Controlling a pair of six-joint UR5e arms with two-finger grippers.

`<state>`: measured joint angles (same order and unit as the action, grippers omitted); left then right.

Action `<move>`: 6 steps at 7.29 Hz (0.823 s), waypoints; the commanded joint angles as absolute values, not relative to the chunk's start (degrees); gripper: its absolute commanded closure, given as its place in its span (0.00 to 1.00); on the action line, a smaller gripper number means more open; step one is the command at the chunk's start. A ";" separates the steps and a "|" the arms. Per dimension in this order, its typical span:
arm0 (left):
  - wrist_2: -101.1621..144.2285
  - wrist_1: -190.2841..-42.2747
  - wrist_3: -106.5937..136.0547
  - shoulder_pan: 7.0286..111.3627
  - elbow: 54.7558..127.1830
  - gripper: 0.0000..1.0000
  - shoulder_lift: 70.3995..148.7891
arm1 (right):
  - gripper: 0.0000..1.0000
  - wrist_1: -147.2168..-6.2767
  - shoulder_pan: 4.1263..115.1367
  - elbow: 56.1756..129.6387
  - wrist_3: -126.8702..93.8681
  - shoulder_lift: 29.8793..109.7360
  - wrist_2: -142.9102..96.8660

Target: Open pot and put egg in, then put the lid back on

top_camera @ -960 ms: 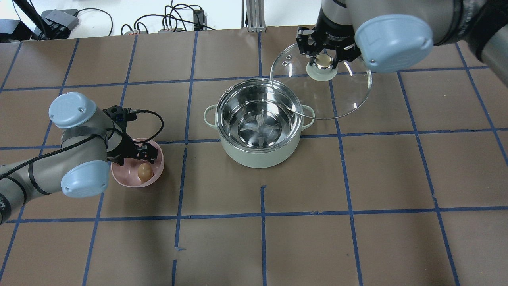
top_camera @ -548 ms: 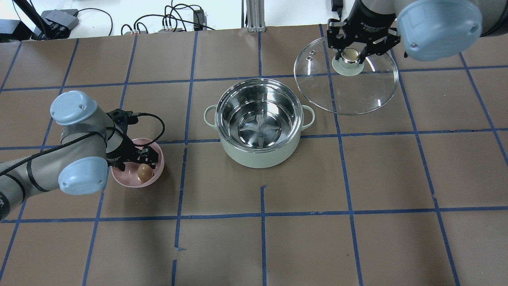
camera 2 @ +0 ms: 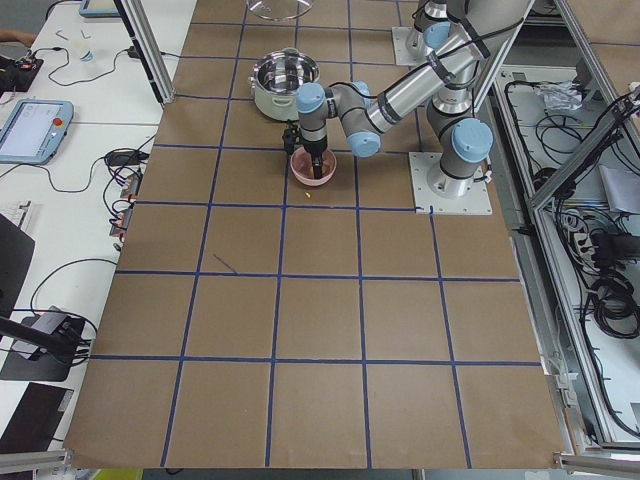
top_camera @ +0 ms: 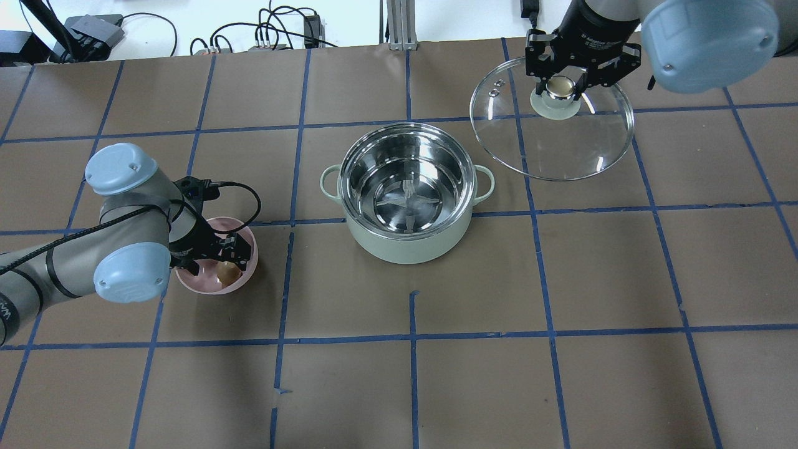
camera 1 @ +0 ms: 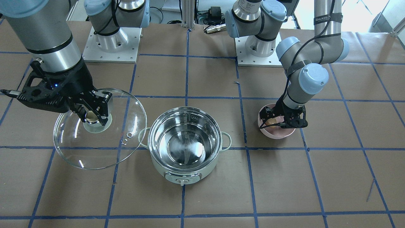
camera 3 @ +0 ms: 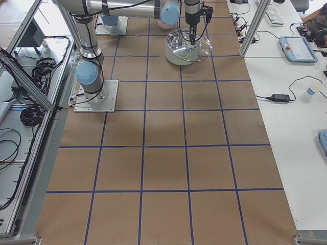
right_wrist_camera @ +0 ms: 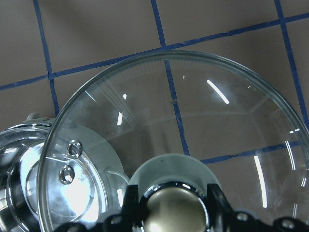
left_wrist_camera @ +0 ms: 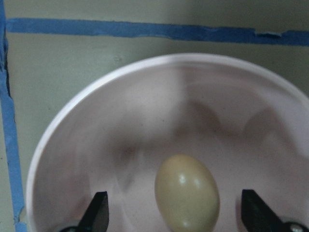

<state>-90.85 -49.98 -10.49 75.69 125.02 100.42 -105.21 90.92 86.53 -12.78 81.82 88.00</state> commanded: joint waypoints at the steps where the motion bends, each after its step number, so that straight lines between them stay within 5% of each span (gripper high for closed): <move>1: -90.70 -50.01 -9.84 75.67 124.98 0.10 100.63 | 0.63 -105.21 90.88 86.57 -12.57 81.83 87.89; 5: -90.62 -50.27 -9.40 75.67 124.98 0.77 100.63 | 0.62 -105.38 90.97 86.57 -10.31 81.83 88.41; 6: -90.62 -50.27 -9.49 75.67 124.89 0.87 100.63 | 0.62 -105.38 90.88 86.66 -8.63 81.91 88.50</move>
